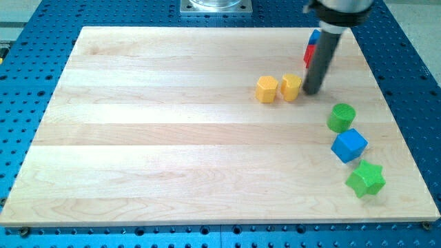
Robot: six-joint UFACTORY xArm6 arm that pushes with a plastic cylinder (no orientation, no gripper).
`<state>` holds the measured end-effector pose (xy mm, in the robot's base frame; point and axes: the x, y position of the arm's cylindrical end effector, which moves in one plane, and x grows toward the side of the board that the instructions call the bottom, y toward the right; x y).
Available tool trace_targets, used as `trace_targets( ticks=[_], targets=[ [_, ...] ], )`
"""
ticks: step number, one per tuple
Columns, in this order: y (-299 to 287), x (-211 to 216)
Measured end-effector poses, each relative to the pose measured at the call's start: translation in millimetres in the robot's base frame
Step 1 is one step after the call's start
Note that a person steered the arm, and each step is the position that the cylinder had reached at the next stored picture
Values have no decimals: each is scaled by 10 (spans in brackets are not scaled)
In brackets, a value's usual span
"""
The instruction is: Place green blocks bottom left to the yellow blocks
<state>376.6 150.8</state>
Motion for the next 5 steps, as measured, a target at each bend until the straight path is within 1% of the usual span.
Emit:
trace_targets(
  ticks=[1,2,4,5],
  targets=[
    [-680,-3],
    [-488,-93],
    [1541,293],
    [1492,650]
  ],
)
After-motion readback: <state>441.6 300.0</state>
